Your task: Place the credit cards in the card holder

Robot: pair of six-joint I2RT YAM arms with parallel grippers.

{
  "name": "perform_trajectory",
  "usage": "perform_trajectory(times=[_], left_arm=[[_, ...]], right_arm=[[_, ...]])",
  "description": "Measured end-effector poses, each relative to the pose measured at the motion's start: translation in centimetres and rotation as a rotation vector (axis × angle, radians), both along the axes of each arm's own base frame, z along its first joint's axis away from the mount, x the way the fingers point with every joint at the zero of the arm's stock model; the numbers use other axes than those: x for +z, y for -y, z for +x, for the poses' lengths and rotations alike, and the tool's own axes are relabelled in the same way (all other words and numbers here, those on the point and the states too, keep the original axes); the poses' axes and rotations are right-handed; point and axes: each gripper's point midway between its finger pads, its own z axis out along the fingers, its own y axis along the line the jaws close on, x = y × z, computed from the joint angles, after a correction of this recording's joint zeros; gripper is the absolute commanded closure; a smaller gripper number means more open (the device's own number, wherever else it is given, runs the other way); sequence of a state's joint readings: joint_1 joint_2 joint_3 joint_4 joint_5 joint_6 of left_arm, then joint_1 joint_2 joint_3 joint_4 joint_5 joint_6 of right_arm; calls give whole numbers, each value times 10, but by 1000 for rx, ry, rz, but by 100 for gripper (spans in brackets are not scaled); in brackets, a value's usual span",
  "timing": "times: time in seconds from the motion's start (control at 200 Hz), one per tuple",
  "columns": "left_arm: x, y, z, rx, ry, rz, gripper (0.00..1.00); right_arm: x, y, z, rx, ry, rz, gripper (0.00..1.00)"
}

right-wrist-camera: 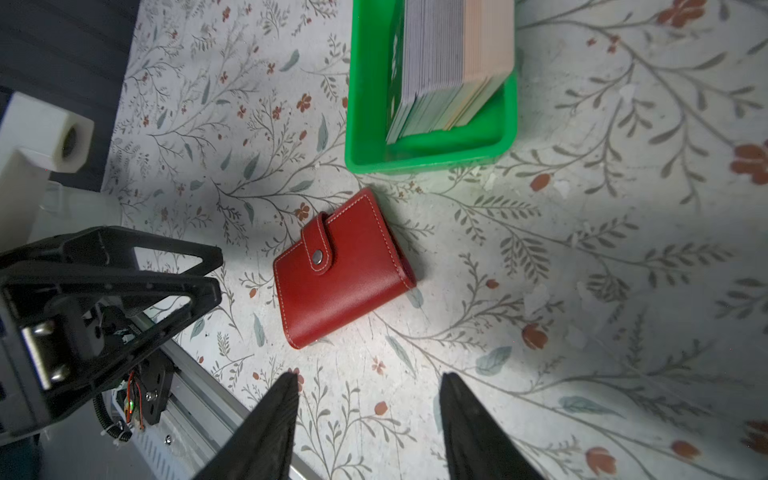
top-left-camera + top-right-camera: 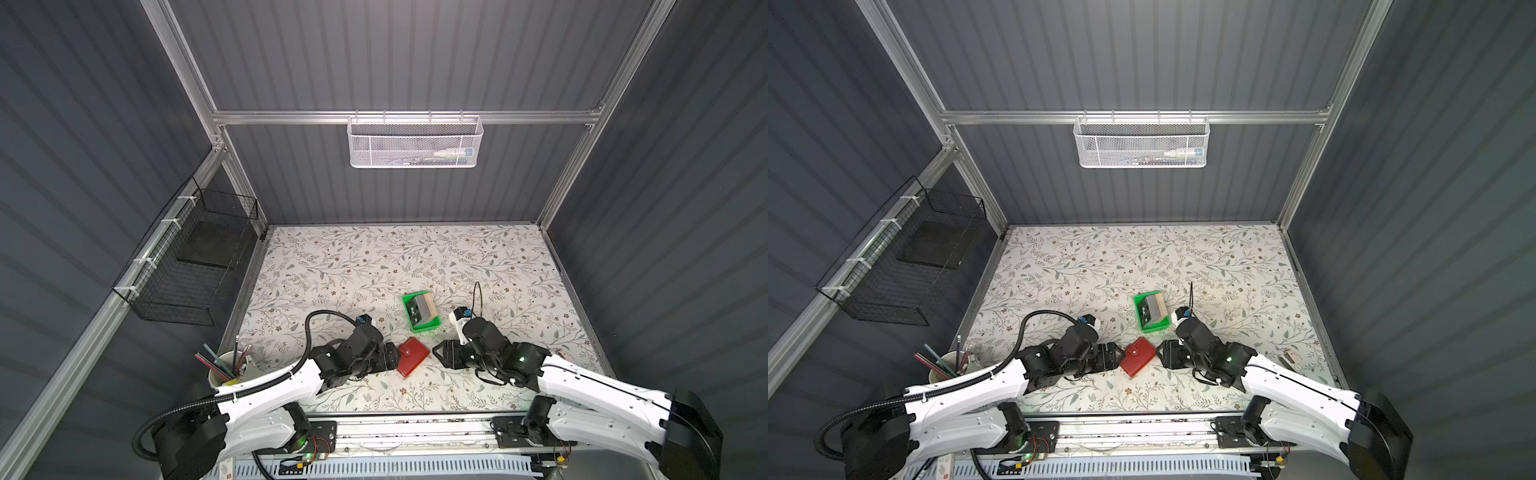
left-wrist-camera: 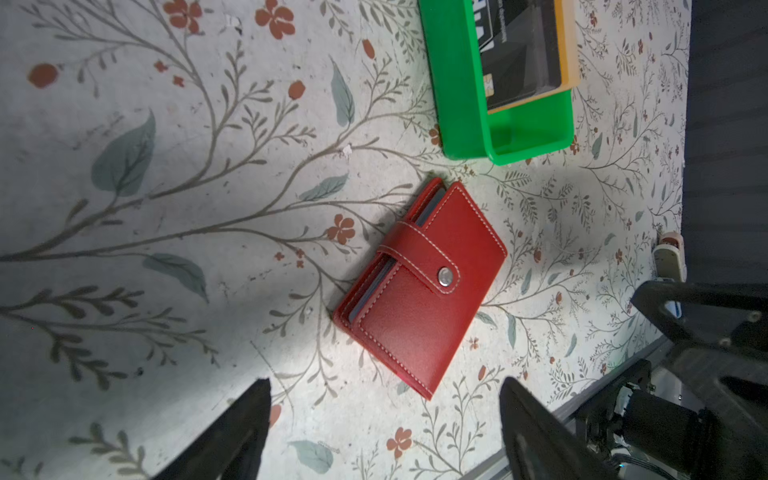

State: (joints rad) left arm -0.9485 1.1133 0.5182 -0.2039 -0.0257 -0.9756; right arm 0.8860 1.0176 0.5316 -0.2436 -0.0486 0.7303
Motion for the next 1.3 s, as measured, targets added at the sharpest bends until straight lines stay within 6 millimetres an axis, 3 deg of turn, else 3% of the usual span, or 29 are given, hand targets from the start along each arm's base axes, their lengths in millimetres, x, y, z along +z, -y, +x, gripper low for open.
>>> perform_trajectory(times=[0.24, 0.45, 0.775, 1.131, 1.301], left_arm=[[-1, 2, 2, 18, 4, -27, 16], [0, 3, 6, 39, 19, -44, 17], [-7, -22, 20, 130, 19, -66, 17], [4, -30, 24, 149, 51, -107, 17], [0, -33, 21, 139, 43, -85, 17]], right_arm=[[-22, -20, -18, 89, -75, -52, 65], [-41, -35, -28, 134, -121, -104, 71], [-66, -51, -44, 185, -166, -161, 76], [-70, -88, -33, 192, -175, -165, 81], [-67, -110, -20, 190, -166, -169, 83]])
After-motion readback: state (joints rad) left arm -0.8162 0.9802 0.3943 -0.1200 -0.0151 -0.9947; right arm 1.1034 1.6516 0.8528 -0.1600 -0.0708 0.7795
